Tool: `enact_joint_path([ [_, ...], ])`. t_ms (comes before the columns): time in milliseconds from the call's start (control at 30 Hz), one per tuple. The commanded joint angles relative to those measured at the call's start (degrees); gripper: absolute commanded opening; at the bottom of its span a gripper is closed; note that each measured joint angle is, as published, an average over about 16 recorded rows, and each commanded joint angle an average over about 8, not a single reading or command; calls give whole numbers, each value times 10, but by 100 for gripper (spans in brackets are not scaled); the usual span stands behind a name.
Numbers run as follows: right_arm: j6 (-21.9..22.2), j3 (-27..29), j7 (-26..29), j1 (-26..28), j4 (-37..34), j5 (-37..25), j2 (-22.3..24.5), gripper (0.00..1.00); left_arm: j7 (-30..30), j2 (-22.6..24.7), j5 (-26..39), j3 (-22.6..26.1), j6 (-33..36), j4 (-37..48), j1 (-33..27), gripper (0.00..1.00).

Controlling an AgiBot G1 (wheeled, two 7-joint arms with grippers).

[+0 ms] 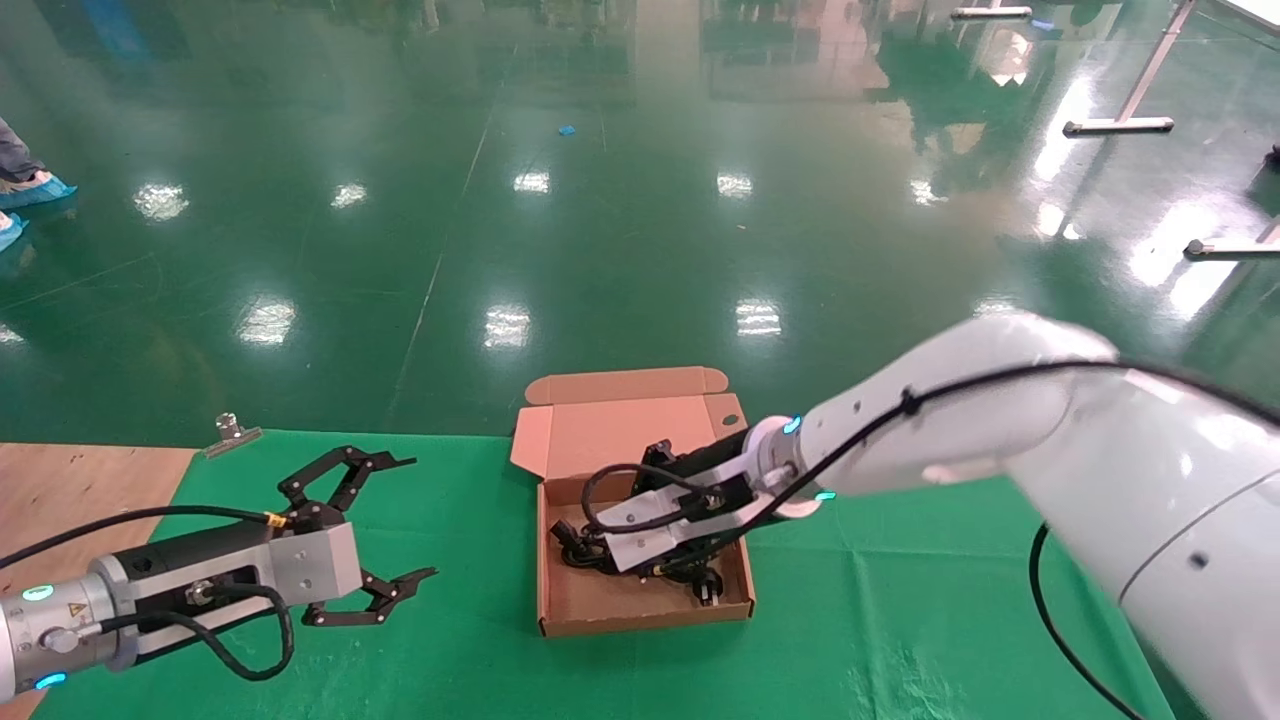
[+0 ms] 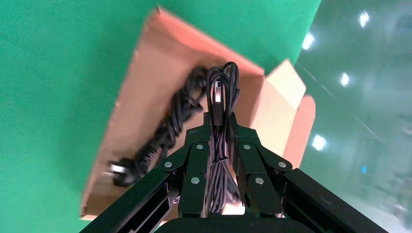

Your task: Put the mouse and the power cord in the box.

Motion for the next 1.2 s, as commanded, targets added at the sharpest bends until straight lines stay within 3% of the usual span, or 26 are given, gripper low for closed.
enact_joint_path([
  [33, 38, -17, 1, -12, 1, 3, 0, 0, 5, -1, -5, -4, -1, 1, 4, 100],
  [200, 112, -54, 3, -30, 14, 17, -1, 0, 18, 6, -9, -7, 3, 24, 6, 100],
  [467, 156, -110, 11, -52, 12, 45, 0, 1, 36, 17, -14, -11, 16, 52, 3, 100],
  [500, 160, -115, 13, -54, 11, 49, 0, 7, 37, 18, -14, -11, 17, 54, 2, 100],
  [700, 176, -135, 22, -61, 0, 70, 0, 82, 43, 20, -17, -13, 22, 61, 2, 100],
  [767, 180, -139, 24, -62, -1, 75, 0, 100, 43, 20, -17, -14, 23, 62, 2, 100],
  [1200, 179, -137, 24, -63, -2, 74, 0, 100, 43, 20, -18, -14, 23, 62, 2, 100],
])
